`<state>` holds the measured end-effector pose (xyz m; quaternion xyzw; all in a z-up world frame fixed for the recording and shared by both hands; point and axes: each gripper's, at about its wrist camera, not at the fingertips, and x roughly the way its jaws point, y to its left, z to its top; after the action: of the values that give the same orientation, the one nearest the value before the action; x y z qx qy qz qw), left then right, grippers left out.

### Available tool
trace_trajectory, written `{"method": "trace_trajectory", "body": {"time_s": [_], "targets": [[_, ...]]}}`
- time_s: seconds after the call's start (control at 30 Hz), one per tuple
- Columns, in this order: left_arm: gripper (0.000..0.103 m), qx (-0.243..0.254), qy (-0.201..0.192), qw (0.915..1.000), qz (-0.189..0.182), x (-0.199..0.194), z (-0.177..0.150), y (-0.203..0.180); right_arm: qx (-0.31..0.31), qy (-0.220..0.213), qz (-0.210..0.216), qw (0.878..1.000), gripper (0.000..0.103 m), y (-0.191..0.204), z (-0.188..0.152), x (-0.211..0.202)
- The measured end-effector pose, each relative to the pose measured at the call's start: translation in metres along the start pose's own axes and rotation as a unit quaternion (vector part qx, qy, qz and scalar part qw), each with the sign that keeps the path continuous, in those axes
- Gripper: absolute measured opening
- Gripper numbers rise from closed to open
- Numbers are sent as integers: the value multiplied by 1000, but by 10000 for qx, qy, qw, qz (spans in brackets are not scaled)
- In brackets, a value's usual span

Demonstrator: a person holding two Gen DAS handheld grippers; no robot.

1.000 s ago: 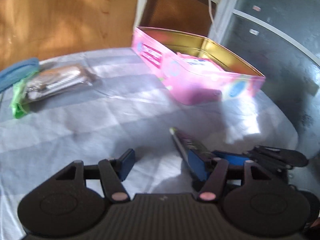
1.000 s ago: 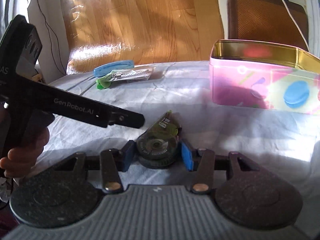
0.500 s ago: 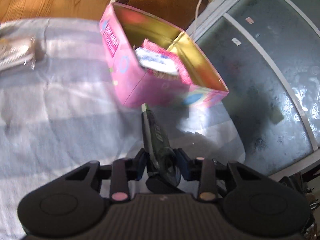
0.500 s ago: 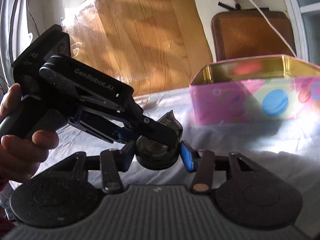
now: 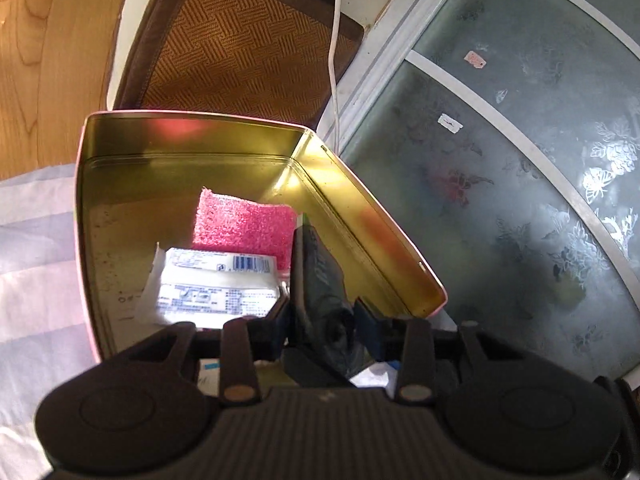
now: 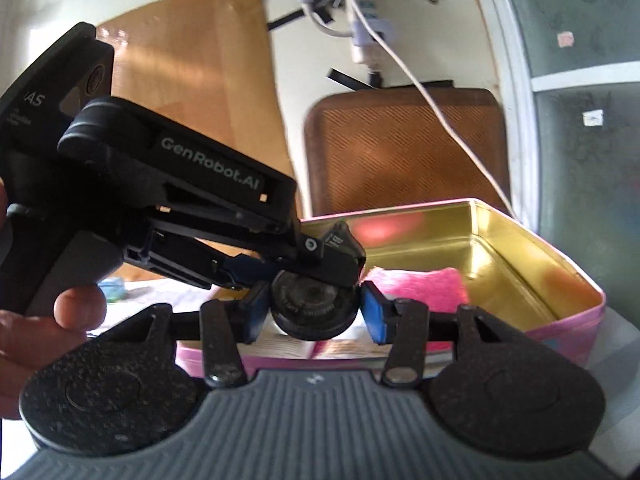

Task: Organize soft objects
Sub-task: 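Drop the tape roll into the pink tin and withdraw the left tool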

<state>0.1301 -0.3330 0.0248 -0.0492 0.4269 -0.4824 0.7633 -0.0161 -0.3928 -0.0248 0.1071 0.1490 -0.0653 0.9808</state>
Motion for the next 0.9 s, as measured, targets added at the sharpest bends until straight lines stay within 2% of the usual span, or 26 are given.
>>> {"method": "trace_trajectory", "body": {"time_s": [0.17, 0.33, 0.47, 0.57, 0.67, 0.77, 0.83, 0.87, 0.9], "targets": [[37, -2, 98, 9999, 111, 24, 3, -1, -206, 193, -324, 9991, 52, -9, -5, 12], [38, 68, 34, 9988, 477, 24, 3, -3, -462, 249, -909, 9945, 53, -10, -8, 27], [38, 183, -301, 9983, 463, -16, -10, 0, -269, -2, -836, 9961, 52, -4, -6, 9], [40, 372, -697, 9955, 531, -66, -36, 9, -451, -297, -782, 9955, 52, 16, -7, -9], [41, 337, -1016, 9917, 715, -118, -71, 36, -460, -479, -389, 9970, 52, 40, -7, -19], [41, 44, -1258, 9831, 1329, -161, -108, 75, -575, -321, 341, 9972, 52, 76, -3, -13], [41, -341, -1369, 9702, 1969, -189, -132, 112, -728, -87, 884, 9934, 52, 107, -2, -1], [41, -480, -1423, 9610, 2324, -200, -141, 129, -785, 64, 1154, 9902, 52, 123, -3, 6], [41, -607, -1489, 9483, 2738, -212, -150, 147, -804, 236, 1407, 9865, 52, 140, -2, 16]]}}
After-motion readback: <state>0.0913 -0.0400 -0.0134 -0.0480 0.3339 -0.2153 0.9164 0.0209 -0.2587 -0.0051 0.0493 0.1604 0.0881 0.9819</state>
